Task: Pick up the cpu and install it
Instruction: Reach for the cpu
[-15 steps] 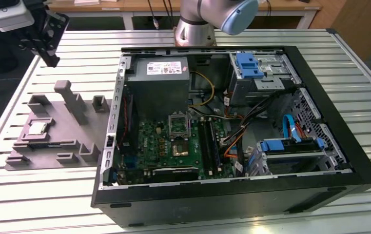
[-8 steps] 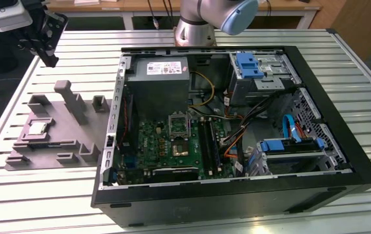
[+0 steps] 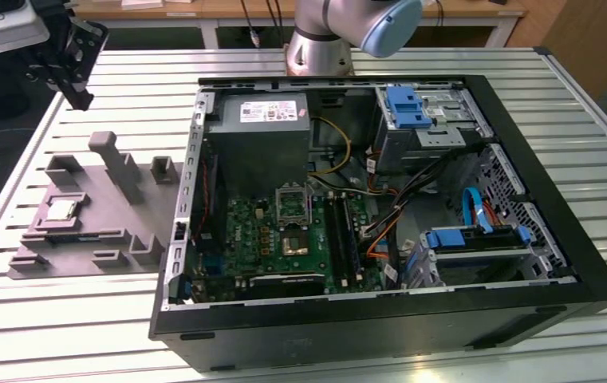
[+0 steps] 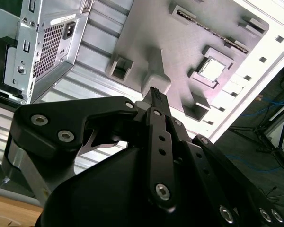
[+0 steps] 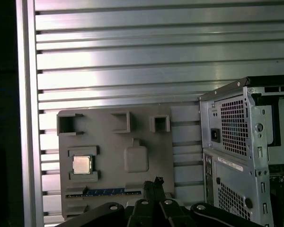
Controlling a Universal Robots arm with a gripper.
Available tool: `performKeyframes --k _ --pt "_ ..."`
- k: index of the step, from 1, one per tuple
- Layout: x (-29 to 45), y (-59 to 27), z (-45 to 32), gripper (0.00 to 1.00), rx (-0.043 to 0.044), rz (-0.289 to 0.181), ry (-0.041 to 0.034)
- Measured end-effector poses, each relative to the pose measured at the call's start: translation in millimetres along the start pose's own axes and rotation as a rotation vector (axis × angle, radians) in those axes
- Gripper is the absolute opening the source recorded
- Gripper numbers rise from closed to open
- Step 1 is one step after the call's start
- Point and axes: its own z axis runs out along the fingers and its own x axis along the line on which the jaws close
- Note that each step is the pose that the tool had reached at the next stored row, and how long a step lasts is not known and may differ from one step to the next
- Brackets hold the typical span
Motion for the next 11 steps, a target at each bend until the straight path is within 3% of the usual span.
performKeyframes --k 7,11 --pt "2.1 -0.2 0.2 0.11 0.0 0.0 0.0001" --pt "8.9 -0.7 0.2 0.11 0.0 0.0 0.0001"
